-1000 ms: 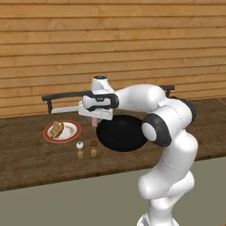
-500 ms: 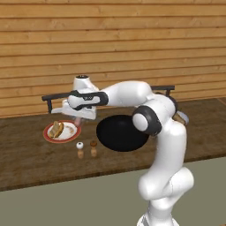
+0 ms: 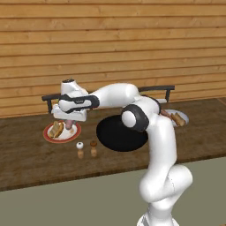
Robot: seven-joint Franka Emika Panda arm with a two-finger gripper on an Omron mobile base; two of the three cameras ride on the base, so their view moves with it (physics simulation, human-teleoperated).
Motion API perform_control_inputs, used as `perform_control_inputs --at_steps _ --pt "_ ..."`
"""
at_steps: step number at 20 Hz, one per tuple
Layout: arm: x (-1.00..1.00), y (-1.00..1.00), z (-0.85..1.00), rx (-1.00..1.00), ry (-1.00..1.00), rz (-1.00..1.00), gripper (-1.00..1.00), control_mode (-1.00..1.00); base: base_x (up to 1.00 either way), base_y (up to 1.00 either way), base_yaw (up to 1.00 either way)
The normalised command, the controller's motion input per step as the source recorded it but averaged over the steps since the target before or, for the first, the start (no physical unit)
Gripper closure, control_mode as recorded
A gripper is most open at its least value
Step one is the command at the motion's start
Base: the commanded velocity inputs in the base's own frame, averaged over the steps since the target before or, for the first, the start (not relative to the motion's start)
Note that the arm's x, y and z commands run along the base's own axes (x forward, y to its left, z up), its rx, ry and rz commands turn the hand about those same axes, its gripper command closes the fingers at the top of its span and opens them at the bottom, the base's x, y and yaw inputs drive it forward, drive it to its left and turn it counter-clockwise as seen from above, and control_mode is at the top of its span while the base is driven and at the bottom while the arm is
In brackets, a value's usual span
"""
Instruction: Place one bun and one sausage from the bowl on each plate.
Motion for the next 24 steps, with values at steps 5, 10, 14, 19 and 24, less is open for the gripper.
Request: perform_control_inputs --at_steps 5,10,14,19,24 --pt "0.2 0.0 -0.36 -0.06 0.0 0.0 1.0 -1.0 0.0 0.0 0.0" --pt "0.2 0.0 -0.29 0.0 0.01 -0.01 1.0 -1.0 0.0 0.0 0.0" --pt "0.28 0.0 -0.43 0.0 0.03 0.0 1.0 -1.0 0.0 0.0 0.0" --pt "0.19 0.12 -0.17 0.0 0.0 0.0 1.0 -1.0 0.0 0.0 0.0" --pt "0.01 0.34 -0.01 0.0 0.0 0.0 1.0 -1.0 0.0 0.0 0.0"
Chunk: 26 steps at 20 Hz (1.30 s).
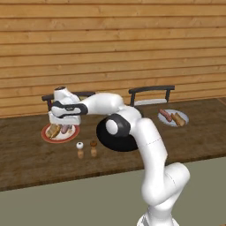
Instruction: Place one bun and one sausage from the bowl on each plate.
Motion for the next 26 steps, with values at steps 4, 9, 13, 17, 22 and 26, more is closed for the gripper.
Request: perform_control_inputs --at_steps 4,9,13,17,22,26 --pt "0.0 0.04 -0.18 0.0 0.0 0.0 -1.0 -1.0 0.0 0.0 0.0" --pt "-0.01 0.0 0.04 0.0 0.0 0.0 -1.0 -1.0 0.0 0.0 0.0" --pt "-0.08 0.0 0.13 0.0 0.0 0.0 -1.0 -1.0 0.0 0.0 0.0" --pt "-0.21 -0.06 0.21 0.0 0.0 0.0 -1.0 -1.0 0.0 0.0 0.0" --pt "-0.42 -0.41 0.23 0.0 -0.02 -0.02 -1.0 -1.0 0.0 0.0 0.0" --pt "-0.74 -0.77 0.08 0.03 -0.13 -0.04 -1.0 -1.0 0.0 0.0 0.0"
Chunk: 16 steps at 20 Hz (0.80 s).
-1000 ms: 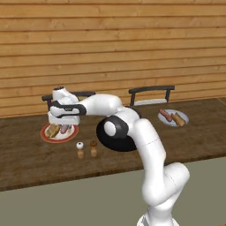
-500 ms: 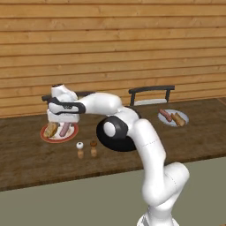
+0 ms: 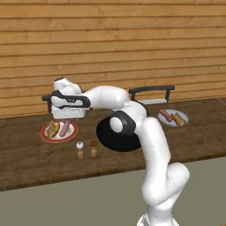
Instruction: Place one bun and one sausage from the bowl on each plate.
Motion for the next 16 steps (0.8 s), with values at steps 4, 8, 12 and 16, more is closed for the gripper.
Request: perform_control_inputs --at_steps 4,8,12,16 --pt "-0.98 -0.84 0.02 0.05 -0.22 -0.04 -1.0 -1.0 0.0 0.0 0.0" --pt "-0.79 -0.28 0.67 0.09 -0.36 0.0 -1.0 -1.0 0.0 0.0 0.0" --pt "-0.51 -0.01 0.97 0.04 -0.34 0.0 -1.0 -1.0 0.0 0.0 0.0" --pt "-0.41 0.0 0.65 0.0 -0.2 0.0 -1.0 -1.0 0.0 0.0 0.0"
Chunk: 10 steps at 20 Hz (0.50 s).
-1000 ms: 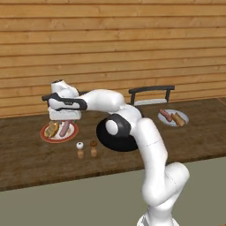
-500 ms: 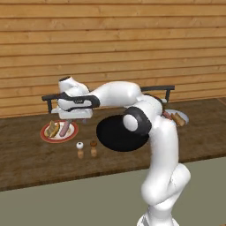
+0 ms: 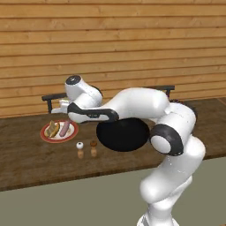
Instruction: Place one bun and one sausage from the bowl on each plate.
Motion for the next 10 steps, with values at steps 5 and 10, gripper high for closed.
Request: perform_control_inputs --at_steps 5,10 --pt "-0.27 0.0 0.45 0.0 -0.15 0.01 -1.0 -1.0 0.0 0.0 0.0" --pt "-0.33 0.0 0.5 -0.05 -0.14 0.05 -1.0 -1.0 0.0 0.0 0.0"
